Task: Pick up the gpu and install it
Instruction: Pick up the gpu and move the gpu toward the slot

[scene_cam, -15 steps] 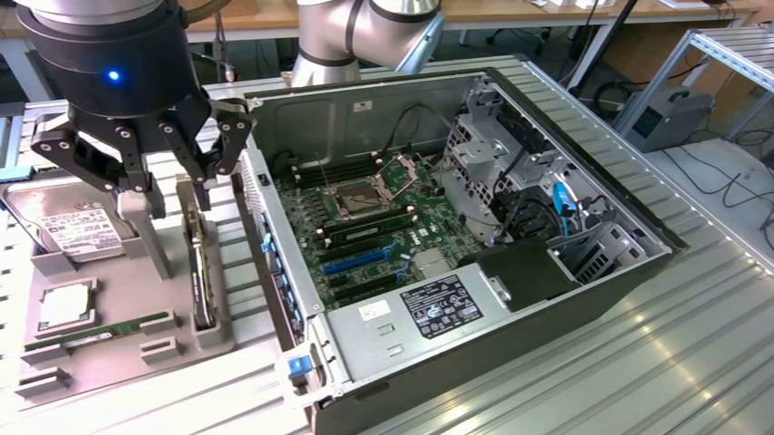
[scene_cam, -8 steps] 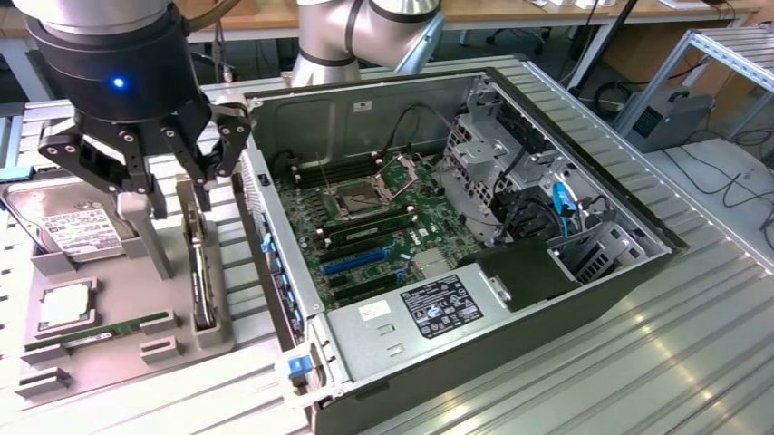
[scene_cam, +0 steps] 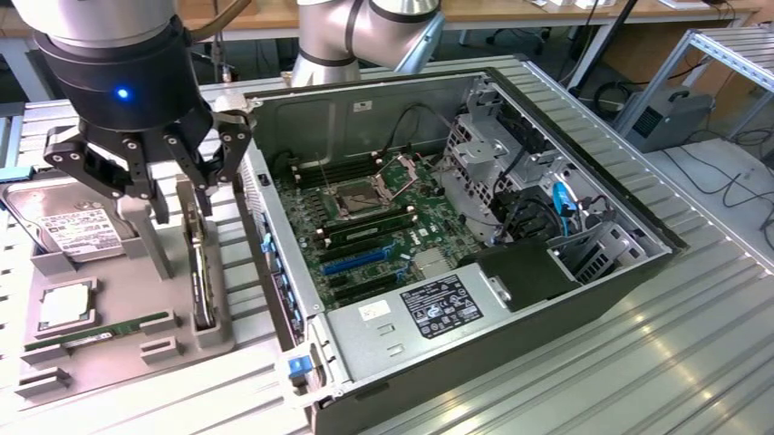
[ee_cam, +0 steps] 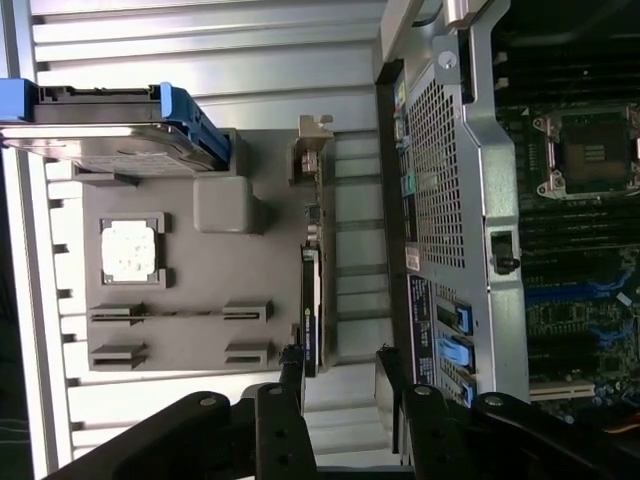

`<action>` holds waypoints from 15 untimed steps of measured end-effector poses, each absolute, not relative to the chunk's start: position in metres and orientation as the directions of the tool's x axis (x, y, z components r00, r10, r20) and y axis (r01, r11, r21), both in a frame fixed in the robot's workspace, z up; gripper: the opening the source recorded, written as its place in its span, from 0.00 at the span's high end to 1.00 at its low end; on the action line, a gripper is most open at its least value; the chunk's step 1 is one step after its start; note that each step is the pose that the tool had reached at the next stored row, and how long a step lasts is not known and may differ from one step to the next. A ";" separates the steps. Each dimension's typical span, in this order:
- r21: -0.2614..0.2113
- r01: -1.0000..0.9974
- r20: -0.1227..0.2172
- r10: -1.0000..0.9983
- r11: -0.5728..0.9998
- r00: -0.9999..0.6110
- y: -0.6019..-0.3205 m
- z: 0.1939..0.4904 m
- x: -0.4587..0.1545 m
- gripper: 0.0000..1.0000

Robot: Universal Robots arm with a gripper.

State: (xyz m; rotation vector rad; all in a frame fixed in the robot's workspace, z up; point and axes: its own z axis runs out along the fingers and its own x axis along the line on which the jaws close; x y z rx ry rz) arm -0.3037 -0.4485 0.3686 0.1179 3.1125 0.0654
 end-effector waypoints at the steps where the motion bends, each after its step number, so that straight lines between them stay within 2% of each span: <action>1: 0.043 0.075 -0.025 0.076 0.996 -0.997 -0.448 0.368 -0.304 0.58; 15: 0.043 0.075 -0.025 0.076 0.996 -0.997 -0.448 0.352 -0.304 0.58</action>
